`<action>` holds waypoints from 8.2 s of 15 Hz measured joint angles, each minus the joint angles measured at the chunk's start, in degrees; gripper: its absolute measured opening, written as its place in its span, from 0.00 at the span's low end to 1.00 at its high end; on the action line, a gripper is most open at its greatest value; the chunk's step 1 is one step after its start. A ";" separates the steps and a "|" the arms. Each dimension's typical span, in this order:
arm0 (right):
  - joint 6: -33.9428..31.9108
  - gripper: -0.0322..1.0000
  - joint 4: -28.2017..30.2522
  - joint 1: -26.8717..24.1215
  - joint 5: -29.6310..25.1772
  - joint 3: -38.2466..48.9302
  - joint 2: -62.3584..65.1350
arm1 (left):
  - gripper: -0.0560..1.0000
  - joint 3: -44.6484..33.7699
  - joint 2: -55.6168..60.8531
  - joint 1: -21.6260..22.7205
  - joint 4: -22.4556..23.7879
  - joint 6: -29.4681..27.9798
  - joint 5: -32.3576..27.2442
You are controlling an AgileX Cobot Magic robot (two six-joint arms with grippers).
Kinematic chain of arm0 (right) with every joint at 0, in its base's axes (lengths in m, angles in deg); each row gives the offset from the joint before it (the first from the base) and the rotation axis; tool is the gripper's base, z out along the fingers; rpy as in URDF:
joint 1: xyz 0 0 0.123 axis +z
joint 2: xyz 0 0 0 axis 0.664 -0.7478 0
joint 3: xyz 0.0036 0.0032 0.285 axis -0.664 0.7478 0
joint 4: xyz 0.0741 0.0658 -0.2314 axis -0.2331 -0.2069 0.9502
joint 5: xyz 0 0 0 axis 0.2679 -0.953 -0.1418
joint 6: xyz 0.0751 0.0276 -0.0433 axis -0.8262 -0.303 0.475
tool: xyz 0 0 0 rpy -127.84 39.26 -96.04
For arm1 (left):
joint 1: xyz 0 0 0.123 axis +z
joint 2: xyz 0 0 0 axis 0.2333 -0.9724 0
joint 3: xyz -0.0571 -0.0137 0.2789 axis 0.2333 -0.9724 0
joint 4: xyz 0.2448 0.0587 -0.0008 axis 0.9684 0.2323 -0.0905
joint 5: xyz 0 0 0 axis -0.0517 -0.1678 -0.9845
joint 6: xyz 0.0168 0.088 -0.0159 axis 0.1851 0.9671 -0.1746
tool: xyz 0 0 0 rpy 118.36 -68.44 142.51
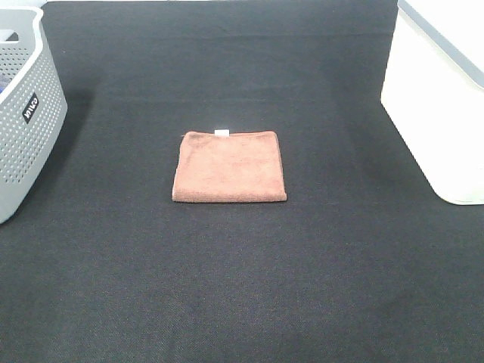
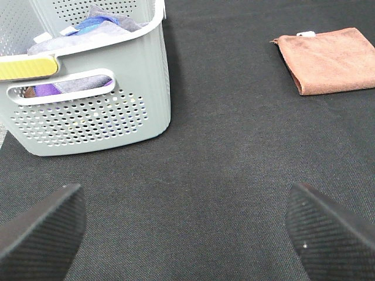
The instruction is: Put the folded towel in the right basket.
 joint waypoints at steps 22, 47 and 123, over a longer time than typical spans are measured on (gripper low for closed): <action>6.47 0.72 -14.73 0.00 11.63 -48.24 -73.68 | 0.89 0.00 0.00 0.00 0.00 0.00 0.00; 12.49 0.71 -32.26 14.78 2.92 -75.34 -134.82 | 0.89 0.00 0.00 0.00 0.00 0.00 0.00; -4.35 0.68 0.11 6.93 -9.17 -63.71 -90.13 | 0.89 0.00 0.00 0.00 0.00 0.00 0.00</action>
